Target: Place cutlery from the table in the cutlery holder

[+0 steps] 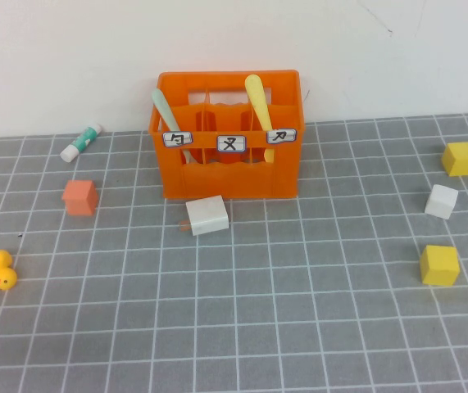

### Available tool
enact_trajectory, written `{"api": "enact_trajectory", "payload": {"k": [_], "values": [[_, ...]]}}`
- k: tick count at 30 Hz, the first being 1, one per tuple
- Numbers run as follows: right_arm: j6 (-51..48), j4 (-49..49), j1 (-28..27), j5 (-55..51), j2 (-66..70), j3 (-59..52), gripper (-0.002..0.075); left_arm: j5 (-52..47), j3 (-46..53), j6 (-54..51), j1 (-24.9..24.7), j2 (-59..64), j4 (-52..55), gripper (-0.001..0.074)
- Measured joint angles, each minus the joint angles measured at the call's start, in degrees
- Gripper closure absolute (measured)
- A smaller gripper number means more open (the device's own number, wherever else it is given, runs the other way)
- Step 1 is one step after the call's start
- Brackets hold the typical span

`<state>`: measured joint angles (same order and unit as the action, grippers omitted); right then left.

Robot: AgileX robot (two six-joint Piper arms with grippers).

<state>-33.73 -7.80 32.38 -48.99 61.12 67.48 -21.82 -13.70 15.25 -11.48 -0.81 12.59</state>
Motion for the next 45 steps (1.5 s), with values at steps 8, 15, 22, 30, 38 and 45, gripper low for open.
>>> {"api": "enact_trajectory", "payload": {"k": [8, 15, 22, 30, 38, 45], "values": [[6.94, -0.14, 0.00, 12.38, -29.98, -26.54, 0.0726, 0.63, 0.08, -0.08, 0.00, 0.00, 0.82, 0.0736], [14.00, -0.14, 0.00, 14.77, -53.72, -44.59, 0.0726, 1.58, 0.08, -0.08, 0.00, 0.00, 0.82, 0.0736], [15.36, -2.70, 0.00, 17.11, -59.69, -48.32, 0.0726, 2.25, 0.38, 0.09, 0.00, 0.00, 1.93, 0.0736], [15.65, -2.69, 0.00, 12.65, -59.69, -48.44, 0.0726, 2.58, 0.50, -0.09, 0.00, 0.00, 2.58, 0.0736], [15.81, -2.69, 0.00, 12.43, -59.69, -48.44, 0.0726, 2.48, 0.50, -0.09, 0.00, 0.00, 2.58, 0.0736], [15.95, -2.69, 0.00, 12.43, -59.69, -48.44, 0.0726, 2.48, 0.50, -0.09, 0.00, 0.00, 2.58, 0.0736]]}}
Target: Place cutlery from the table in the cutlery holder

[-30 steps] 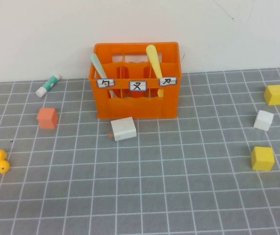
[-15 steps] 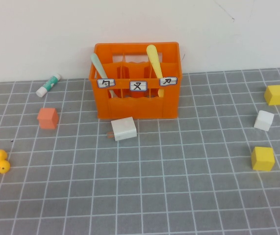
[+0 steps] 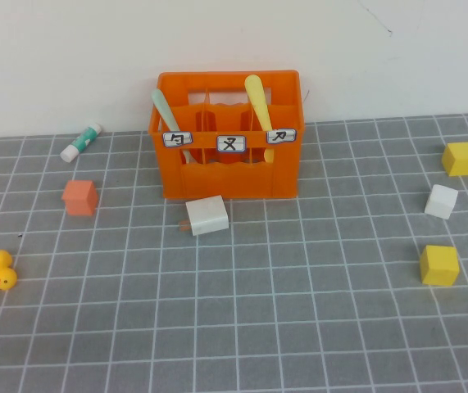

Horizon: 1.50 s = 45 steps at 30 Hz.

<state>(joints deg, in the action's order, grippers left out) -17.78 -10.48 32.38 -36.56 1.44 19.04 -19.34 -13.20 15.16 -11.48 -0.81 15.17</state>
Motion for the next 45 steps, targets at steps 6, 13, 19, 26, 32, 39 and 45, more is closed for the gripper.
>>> {"api": "enact_trajectory", "payload": {"k": [6, 13, 19, 26, 32, 39, 45], "values": [[0.04, 0.00, 0.00, 0.00, 0.00, 0.00, 0.0726, 0.01, 0.78, 0.11, 0.00, 0.00, 0.51, 0.0736], [0.04, 0.00, 0.00, 0.00, 0.00, 0.00, 0.0726, 6.24, 7.29, 0.11, 2.35, 0.00, -0.37, 0.0736], [0.04, 0.00, 0.00, 0.00, 0.00, 0.00, 0.0726, 6.62, 14.32, 0.11, 4.68, 0.00, -5.64, 0.0736], [0.13, 0.00, 0.00, -0.04, -0.09, 0.00, 0.0726, 0.36, 14.54, -1.00, 6.59, 0.00, -9.35, 0.0736], [0.13, 0.00, 0.00, -0.04, -0.09, 0.00, 0.0726, 0.13, 14.54, -2.02, 6.72, 0.00, -10.93, 0.0736], [0.13, 0.00, 0.00, -0.04, -0.09, 0.00, 0.0727, 0.04, 14.54, -5.49, 6.85, 0.00, -12.52, 0.0736], [0.13, 0.00, 0.00, -0.04, -0.09, 0.00, 0.0727, 0.04, 14.54, -5.80, 6.85, 0.00, -12.99, 0.0736]]}}
